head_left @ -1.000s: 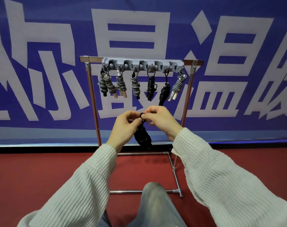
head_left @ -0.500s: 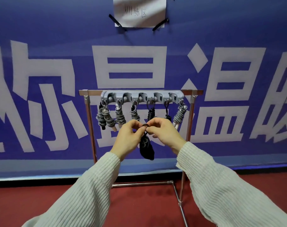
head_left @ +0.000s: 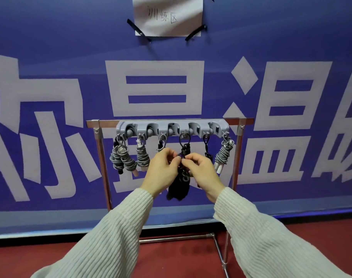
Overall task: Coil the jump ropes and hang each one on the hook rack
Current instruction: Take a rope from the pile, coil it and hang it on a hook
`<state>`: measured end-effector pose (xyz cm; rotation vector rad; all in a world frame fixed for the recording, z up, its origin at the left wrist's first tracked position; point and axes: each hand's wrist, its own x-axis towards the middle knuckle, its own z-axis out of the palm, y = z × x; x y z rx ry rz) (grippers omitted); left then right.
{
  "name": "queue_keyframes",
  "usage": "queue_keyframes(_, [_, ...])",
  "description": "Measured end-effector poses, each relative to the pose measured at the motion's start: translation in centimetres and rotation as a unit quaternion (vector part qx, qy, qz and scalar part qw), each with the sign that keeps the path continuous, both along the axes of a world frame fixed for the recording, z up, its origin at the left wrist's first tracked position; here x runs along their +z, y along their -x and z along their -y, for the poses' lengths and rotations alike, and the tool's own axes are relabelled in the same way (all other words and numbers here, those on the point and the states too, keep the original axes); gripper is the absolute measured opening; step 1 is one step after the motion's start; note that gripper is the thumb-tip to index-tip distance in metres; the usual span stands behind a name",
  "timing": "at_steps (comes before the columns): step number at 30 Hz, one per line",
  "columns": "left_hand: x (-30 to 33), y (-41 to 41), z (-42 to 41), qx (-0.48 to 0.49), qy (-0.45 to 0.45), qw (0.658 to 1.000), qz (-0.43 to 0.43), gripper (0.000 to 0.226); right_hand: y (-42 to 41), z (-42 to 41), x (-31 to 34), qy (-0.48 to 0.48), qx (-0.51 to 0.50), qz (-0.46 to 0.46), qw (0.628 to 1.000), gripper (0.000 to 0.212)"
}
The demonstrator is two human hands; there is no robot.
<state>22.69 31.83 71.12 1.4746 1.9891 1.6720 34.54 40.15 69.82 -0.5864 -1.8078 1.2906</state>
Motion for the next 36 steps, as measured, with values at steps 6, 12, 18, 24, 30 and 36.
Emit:
queue_keyframes(6, [-0.4,-0.5,-2.3,0.009,-0.007,1.0,0.015,0.013,0.2,-1.6,-0.6,-0.024,-0.05,0.027,0.998,0.01])
queue_keyframes(12, [0.8,-0.6,-4.9,0.005,-0.02,0.999,0.04,0.008,-0.1,-3.6,0.8,-0.075,-0.134,0.026,0.988,0.01])
queue_keyframes(18, [2.1,0.6,-7.1,0.028,-0.039,0.997,0.062,0.005,1.6,-5.2,2.7,-0.047,-0.139,0.036,0.988,0.015])
queue_keyframes(24, [4.2,1.9,-9.2,0.034,-0.063,0.994,0.079,0.016,3.6,-7.5,4.3,0.013,-0.147,0.016,0.989,0.013])
queue_keyframes(30, [4.6,2.7,-11.1,0.066,-0.065,0.995,0.039,0.005,4.9,-9.4,4.7,0.037,-0.161,0.022,0.986,0.017])
queue_keyframes(36, [3.3,3.9,-11.9,0.079,-0.045,0.995,0.038,0.006,6.1,-10.3,3.9,0.034,-0.16,0.046,0.985,0.015])
